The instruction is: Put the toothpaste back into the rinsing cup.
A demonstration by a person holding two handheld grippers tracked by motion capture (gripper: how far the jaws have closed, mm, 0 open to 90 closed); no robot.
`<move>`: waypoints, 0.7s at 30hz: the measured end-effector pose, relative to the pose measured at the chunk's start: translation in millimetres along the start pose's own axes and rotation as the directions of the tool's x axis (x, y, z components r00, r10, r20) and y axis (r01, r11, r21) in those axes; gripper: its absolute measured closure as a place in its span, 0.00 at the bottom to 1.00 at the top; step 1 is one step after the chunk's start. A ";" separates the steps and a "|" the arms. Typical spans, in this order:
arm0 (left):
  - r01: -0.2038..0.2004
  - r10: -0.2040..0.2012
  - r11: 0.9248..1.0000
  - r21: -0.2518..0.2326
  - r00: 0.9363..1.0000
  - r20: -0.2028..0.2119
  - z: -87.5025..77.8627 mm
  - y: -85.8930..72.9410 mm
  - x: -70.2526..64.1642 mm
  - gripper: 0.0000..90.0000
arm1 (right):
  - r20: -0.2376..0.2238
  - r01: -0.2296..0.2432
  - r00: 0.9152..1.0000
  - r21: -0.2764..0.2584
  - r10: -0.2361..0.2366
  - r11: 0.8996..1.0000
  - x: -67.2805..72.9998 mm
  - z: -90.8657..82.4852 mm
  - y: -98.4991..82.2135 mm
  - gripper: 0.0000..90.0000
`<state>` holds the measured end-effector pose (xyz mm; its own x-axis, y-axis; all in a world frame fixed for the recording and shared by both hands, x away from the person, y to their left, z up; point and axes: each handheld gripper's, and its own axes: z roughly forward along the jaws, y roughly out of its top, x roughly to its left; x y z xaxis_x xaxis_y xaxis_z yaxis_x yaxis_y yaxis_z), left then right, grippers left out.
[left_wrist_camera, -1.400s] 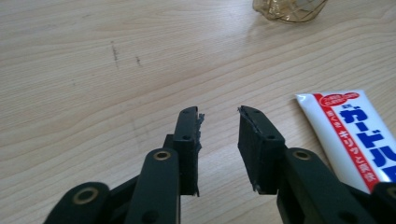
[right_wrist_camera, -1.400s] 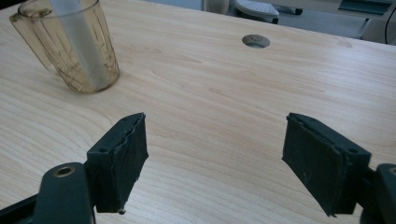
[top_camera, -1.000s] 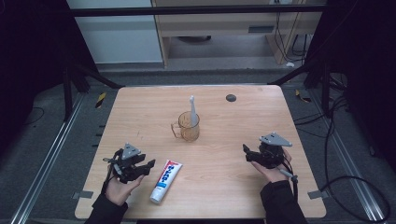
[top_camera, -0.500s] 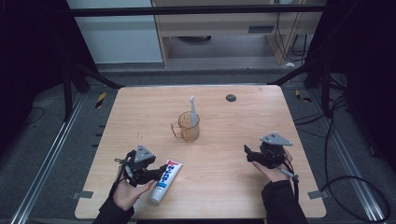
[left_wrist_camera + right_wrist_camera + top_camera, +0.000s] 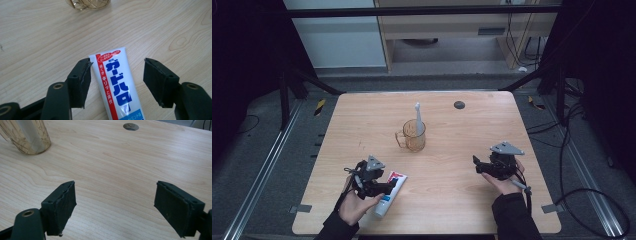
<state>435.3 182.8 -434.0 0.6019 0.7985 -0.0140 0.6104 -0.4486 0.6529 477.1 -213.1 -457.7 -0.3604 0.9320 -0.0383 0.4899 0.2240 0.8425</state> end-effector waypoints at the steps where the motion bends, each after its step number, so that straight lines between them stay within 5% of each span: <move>1: -0.001 0.001 1.000 0.006 1.000 0.001 0.8 0.0 -0.5 0.42 | -0.001 0.001 1.000 0.004 -0.001 1.000 0.2 0.4 -0.2 0.19; 21: 0.002 0.000 0.990 0.138 1.000 -0.018 28.0 3.3 -5.7 0.38 | -0.017 0.016 1.000 0.026 -0.015 1.000 -2.2 3.8 -1.3 0.19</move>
<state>448.3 165.5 -453.0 0.5926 0.8055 -0.0001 0.6770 -0.4981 0.5418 480.3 -214.3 -460.8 -0.3814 0.9234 -0.0419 0.5047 0.2460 0.8275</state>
